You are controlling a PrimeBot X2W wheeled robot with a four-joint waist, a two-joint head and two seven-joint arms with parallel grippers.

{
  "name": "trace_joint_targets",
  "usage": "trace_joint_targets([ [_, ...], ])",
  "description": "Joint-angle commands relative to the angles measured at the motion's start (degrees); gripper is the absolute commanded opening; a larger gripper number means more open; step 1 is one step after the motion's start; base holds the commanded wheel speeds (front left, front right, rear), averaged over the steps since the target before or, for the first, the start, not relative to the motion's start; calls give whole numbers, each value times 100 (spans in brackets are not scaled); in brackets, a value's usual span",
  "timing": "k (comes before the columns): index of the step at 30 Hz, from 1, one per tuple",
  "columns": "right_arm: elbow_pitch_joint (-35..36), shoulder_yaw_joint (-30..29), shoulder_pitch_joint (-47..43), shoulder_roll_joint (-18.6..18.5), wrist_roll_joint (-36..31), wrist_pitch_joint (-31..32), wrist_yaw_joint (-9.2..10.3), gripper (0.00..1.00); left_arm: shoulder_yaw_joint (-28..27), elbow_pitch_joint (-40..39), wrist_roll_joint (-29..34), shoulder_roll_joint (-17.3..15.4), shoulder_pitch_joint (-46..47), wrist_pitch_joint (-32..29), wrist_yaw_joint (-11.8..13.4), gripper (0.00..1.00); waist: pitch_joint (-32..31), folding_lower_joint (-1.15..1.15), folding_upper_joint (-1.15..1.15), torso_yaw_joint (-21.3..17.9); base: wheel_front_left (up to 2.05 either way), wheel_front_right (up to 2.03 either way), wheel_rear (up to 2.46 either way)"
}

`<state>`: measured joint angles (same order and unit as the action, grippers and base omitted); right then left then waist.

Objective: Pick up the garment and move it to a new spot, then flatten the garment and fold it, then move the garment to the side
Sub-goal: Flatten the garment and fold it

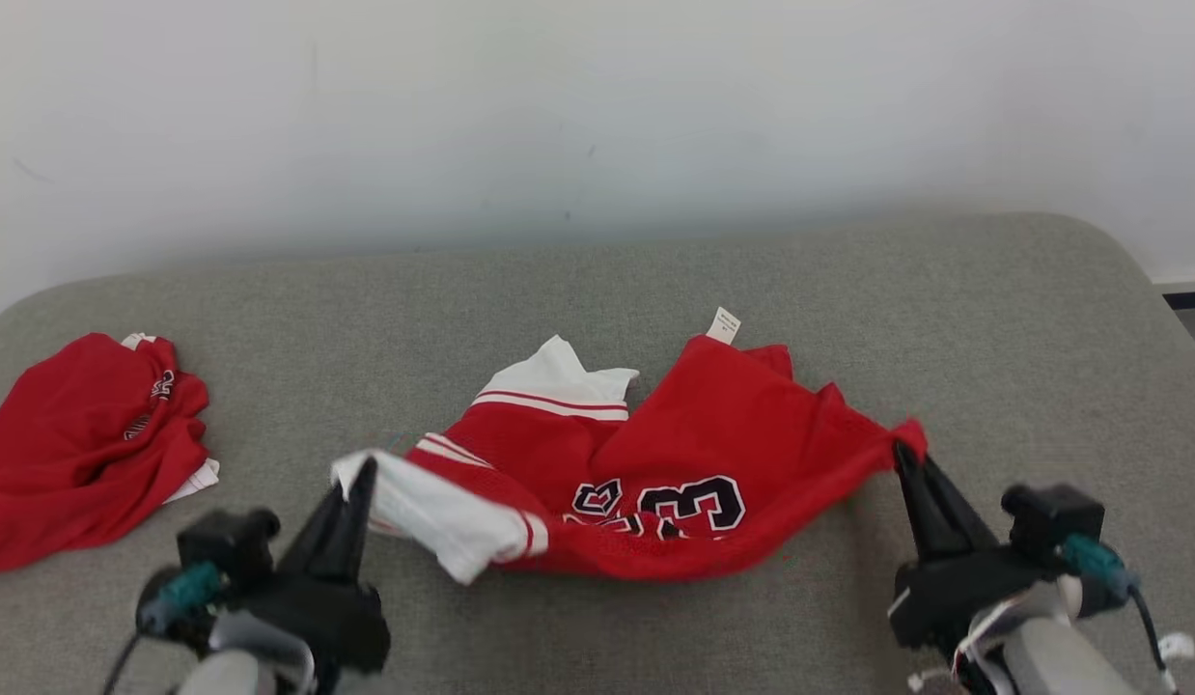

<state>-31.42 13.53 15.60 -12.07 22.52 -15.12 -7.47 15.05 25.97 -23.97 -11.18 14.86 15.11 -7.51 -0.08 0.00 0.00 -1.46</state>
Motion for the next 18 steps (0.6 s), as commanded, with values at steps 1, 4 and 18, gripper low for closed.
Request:
trace_joint_targets([
  [1, 32, 67, 281, -78, 103, 28, -6, 0, 44, -38, -53, -115, 371, -39, 6, 0, 120, 0, 0, -62, 0, 0, 0],
  [4, 101, 191, 1016, -184, 286, 122, -7, 0, 210, -76, -202, -268, 1284, -215, 6, 0, 484, 0, 0, -100, 0, 0, 0],
  [18, -149, -96, 5861, -567, 976, 1287, -7, 0, 547, 772, -1131, -755, 6585, -1247, 5, 0, 2944, 0, 0, -142, 0, 0, 0],
])
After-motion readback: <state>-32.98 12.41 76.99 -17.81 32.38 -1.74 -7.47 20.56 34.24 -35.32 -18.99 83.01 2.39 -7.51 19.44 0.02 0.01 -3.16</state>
